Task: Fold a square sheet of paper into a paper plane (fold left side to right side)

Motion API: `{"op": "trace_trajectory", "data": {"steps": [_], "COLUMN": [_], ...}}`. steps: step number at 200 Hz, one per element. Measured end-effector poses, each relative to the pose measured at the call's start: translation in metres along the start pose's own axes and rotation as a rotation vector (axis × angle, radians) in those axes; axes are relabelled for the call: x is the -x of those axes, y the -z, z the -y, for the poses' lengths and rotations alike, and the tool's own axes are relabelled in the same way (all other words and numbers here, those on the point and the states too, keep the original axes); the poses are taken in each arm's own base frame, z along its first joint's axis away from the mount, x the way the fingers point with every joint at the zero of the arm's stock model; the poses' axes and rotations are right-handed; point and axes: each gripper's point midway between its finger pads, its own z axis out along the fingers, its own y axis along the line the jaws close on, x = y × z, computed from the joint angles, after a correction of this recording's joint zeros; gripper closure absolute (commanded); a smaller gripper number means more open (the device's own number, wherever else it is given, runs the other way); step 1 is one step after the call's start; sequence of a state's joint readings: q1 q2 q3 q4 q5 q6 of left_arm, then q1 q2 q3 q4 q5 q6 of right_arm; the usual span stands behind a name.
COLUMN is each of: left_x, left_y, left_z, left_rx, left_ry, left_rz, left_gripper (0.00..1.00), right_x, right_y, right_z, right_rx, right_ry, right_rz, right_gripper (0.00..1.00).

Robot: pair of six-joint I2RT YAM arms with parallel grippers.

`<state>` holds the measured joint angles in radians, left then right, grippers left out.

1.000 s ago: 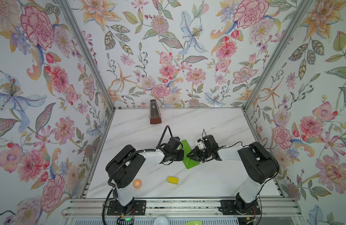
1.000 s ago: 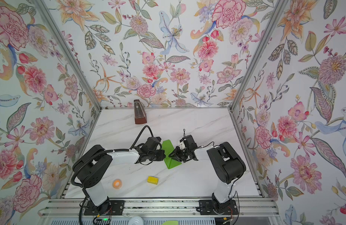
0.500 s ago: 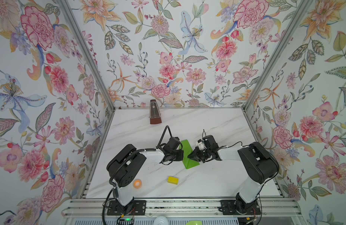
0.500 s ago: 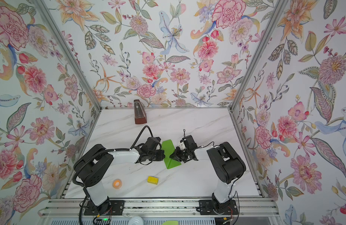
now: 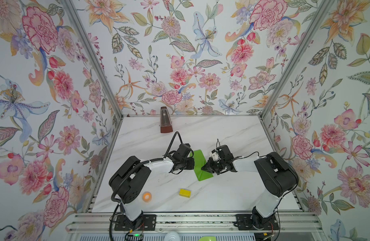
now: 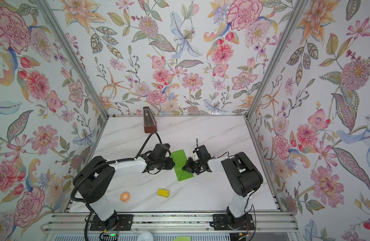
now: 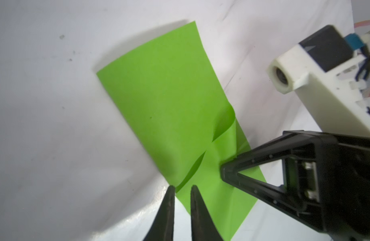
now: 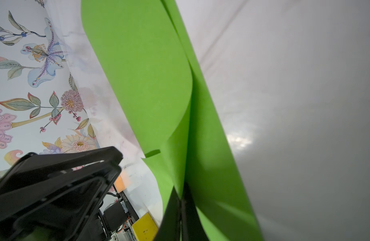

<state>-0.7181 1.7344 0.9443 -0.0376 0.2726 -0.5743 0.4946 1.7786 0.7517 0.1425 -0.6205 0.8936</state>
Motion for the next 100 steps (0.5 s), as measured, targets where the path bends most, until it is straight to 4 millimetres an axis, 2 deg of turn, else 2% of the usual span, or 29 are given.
{"op": "trace_trajectory", "data": {"steps": [21,53,100], "left_x": [0.005,-0.004,-0.024], "left_y": [0.006,0.005,-0.015], "left_z": [0.006,0.014,0.012], "left_rx": [-0.018,-0.04,-0.044], "left_ry": [-0.01,-0.021,-0.021], "left_rz": [0.012,-0.017,-0.087], "left_gripper": [0.82,0.87,0.93], "right_x": [0.0,0.0,0.0], "right_y": [0.0,0.0,0.0], "right_z": [0.0,0.0,0.0], "right_rx": [0.0,0.0,0.0], "right_ry": [0.0,0.0,0.0], "right_rz": [0.0,0.0,0.0], "right_gripper": [0.98,1.0,1.0]}}
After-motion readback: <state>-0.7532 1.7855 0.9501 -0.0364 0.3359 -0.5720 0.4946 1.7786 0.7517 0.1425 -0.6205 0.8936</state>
